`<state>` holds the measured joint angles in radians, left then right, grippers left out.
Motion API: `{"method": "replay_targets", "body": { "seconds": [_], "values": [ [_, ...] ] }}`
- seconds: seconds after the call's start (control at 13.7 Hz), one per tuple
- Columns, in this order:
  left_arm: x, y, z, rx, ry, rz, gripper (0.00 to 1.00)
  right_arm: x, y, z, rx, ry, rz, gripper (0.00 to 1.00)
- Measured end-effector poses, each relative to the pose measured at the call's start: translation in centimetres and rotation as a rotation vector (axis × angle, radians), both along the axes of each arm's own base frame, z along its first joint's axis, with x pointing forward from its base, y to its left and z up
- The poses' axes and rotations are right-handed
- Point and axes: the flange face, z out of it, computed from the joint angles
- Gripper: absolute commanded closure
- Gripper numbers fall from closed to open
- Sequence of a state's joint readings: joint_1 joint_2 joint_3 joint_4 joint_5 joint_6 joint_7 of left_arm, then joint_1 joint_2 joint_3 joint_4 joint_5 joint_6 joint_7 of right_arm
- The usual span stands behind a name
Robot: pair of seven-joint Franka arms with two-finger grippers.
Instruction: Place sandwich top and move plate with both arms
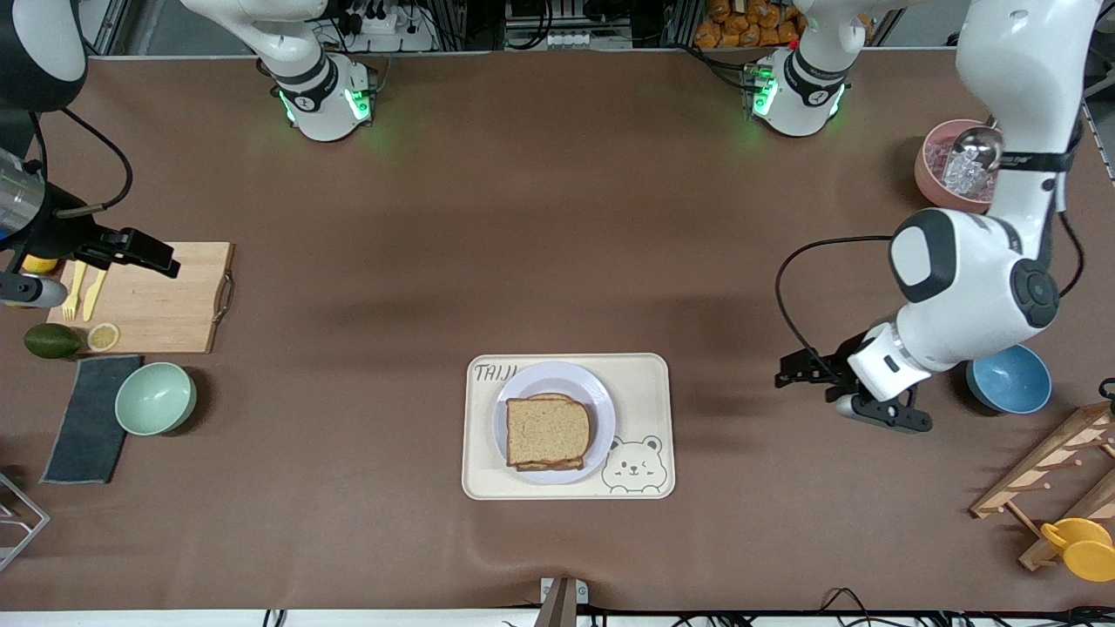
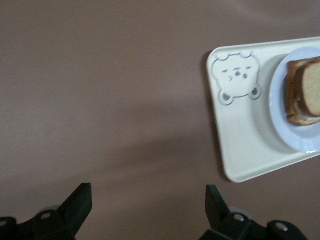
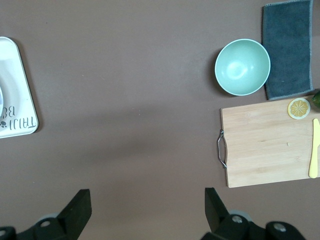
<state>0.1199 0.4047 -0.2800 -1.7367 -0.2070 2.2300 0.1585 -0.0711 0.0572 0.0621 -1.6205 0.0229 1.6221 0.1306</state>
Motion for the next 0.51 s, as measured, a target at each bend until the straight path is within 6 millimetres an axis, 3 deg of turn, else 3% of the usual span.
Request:
{"method": "replay_targets", "body": {
  "seconds": [0.29,0.51],
  "values": [
    [-2.7,3.1,7.5,0.056,0.069,0.077,0.0,0.0,0.0,-0.1,0.0,0.002,0.0,0.0],
    [-6.3,1.8,14.3,0.092,0.1,0.141,0.0,0.0,0.0,-0.1,0.0,0.002,-0.001,0.0]
  ]
}}
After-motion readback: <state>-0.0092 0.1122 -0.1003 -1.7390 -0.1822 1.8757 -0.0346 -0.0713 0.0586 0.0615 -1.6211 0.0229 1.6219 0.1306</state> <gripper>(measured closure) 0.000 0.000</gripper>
